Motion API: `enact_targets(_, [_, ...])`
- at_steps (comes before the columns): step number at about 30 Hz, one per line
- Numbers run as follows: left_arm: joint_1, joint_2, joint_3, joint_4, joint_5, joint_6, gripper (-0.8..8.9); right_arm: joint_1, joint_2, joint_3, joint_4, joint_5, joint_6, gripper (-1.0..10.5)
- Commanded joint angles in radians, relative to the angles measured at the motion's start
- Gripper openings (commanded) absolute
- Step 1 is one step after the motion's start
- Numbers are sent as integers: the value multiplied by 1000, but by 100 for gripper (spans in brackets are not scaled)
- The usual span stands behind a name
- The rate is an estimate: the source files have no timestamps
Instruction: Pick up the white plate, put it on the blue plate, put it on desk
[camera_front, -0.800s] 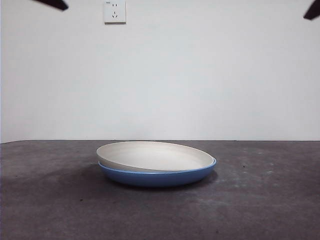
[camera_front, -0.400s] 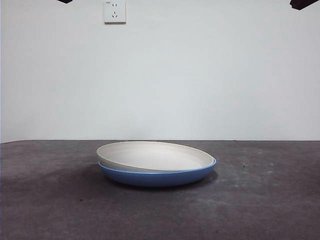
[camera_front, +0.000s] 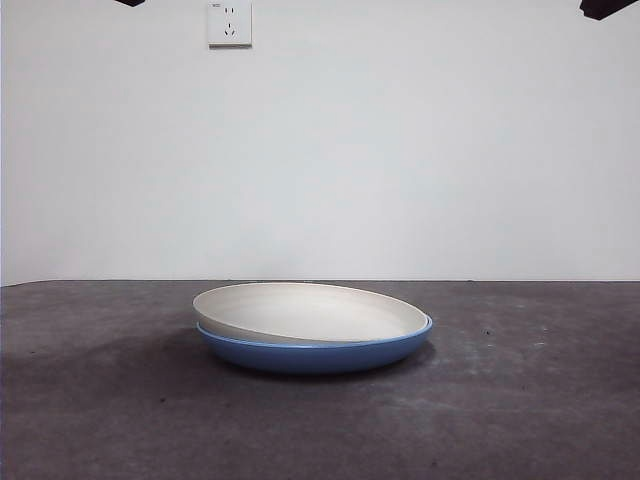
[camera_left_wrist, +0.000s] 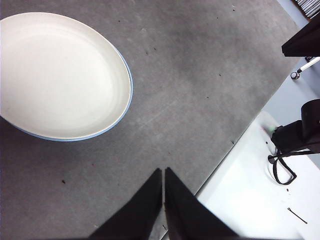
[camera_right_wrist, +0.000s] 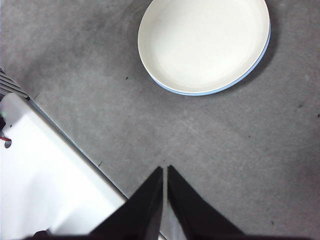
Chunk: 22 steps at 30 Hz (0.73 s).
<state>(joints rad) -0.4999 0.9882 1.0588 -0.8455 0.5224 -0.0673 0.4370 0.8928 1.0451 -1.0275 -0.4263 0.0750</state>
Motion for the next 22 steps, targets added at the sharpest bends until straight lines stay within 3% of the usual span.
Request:
enact_targets(1, [-5, 4, 8, 4, 2, 14, 9, 6, 7, 19, 10, -3, -11, 8])
enact_targets(7, [38, -63, 6, 76, -58, 59, 9, 6, 7, 19, 10, -3, -11, 8])
enact_targets(11, [145, -172, -51, 332, -134, 85, 9, 6, 7, 19, 10, -3, -11, 8])
enact_targets(16, [306, -352, -246, 718, -170, 149, 9, 6, 7, 19, 10, -3, -11, 8])
enact_targets(22, [438, -554, -505, 947, -399, 153, 9, 6, 7, 19, 10, -3, -11, 8])
